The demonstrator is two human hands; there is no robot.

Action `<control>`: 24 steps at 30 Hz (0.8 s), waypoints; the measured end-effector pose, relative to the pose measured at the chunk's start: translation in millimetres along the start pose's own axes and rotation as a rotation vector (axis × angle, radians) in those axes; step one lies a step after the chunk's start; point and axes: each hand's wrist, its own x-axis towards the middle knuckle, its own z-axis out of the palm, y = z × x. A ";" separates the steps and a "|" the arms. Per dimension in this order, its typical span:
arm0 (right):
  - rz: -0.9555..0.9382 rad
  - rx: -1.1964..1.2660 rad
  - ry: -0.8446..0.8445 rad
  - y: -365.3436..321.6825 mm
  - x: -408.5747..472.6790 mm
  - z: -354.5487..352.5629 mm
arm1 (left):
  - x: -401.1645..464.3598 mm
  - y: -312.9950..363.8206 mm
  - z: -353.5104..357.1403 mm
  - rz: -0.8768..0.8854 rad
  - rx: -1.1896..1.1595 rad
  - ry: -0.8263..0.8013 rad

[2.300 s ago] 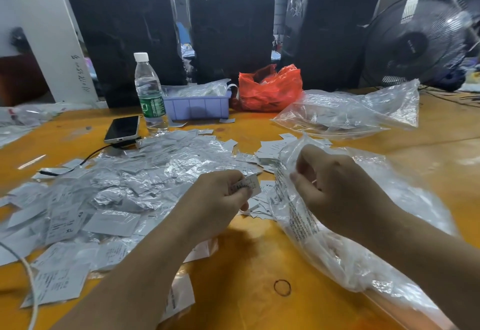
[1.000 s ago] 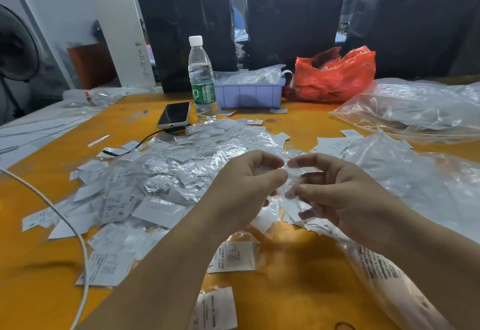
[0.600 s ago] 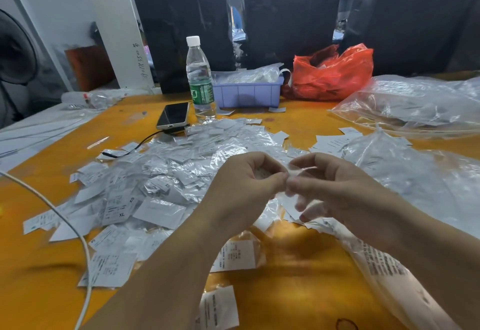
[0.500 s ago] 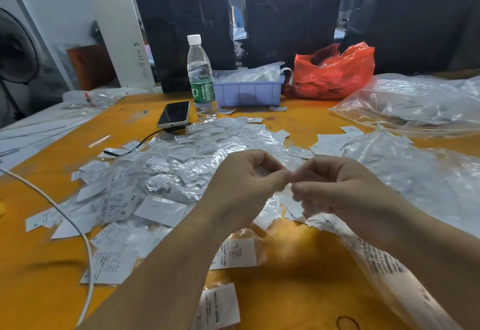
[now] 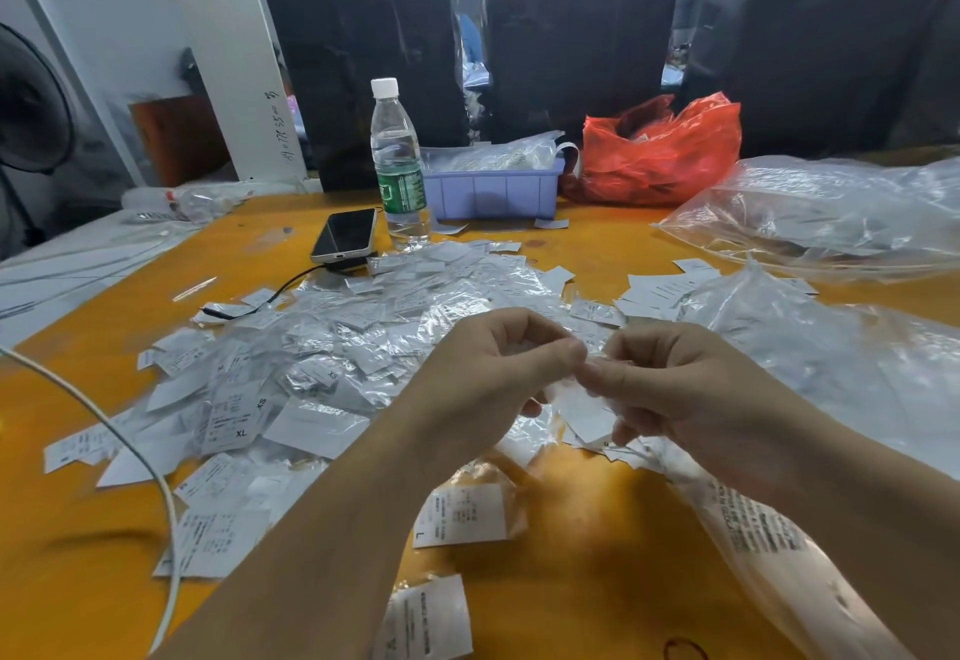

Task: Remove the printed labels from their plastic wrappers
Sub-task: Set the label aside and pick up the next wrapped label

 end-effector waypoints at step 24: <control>0.029 0.051 -0.008 2.9 1.2 -2.8 | 0.3 0.3 -5.6 0.032 -0.095 0.022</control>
